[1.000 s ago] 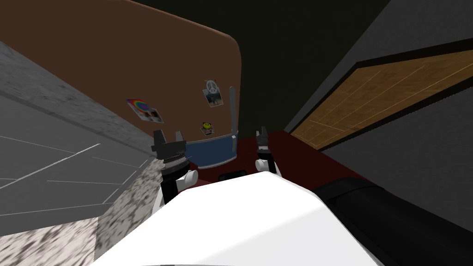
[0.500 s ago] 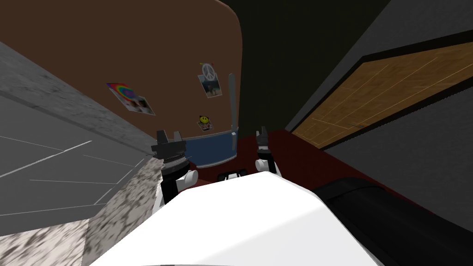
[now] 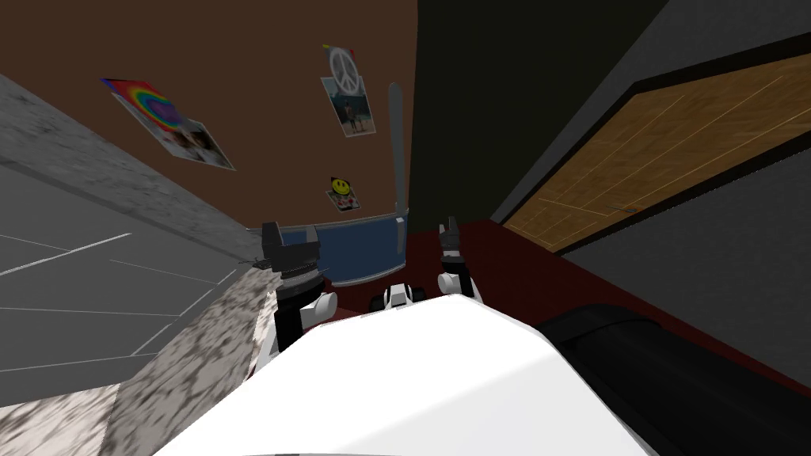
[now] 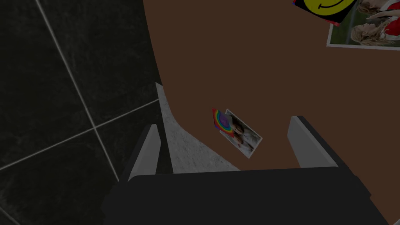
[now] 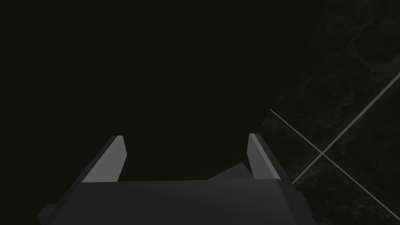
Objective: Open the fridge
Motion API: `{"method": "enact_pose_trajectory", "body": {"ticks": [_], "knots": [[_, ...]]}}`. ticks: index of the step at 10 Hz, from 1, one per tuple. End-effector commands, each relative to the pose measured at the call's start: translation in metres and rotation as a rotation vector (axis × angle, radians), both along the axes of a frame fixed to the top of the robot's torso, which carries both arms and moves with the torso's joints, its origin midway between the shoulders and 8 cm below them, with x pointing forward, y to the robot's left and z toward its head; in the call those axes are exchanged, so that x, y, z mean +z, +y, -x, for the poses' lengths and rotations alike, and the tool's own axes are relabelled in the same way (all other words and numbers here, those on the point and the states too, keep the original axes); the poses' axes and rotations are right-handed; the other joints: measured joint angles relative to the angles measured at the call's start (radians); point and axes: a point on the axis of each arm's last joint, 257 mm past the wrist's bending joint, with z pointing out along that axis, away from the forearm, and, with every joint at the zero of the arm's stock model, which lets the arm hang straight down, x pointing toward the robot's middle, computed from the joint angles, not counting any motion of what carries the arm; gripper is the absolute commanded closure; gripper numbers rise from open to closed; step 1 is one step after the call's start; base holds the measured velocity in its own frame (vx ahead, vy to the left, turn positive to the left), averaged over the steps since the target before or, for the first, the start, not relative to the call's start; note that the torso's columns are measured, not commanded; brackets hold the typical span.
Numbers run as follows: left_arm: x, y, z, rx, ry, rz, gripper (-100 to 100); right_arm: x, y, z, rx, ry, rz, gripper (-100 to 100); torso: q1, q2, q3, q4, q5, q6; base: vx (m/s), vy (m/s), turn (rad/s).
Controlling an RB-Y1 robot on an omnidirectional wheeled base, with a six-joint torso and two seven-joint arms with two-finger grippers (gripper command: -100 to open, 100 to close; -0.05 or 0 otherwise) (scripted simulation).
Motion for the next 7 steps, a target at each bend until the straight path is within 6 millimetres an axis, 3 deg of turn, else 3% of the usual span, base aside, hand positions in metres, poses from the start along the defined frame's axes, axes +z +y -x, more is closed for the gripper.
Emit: {"method": "enact_pose_trajectory", "body": {"ticks": [1,7], "knots": [[-0.009,0.000,-0.009,-0.024,0.040,-0.041,-100,0.000,0.000,0.000,0.000,0.000,0.000,0,0.000,0.003,-0.004,0.003,0.000,0.000,0.025,-0.076,-0.008],[-0.056,0.030,-0.043,-0.028,0.198,-0.015,-100,0.000,0.000,0.000,0.000,0.000,0.000,0,0.001,0.004,-0.005,0.004,0.000,0.000,0.057,-0.176,-0.012]]}}
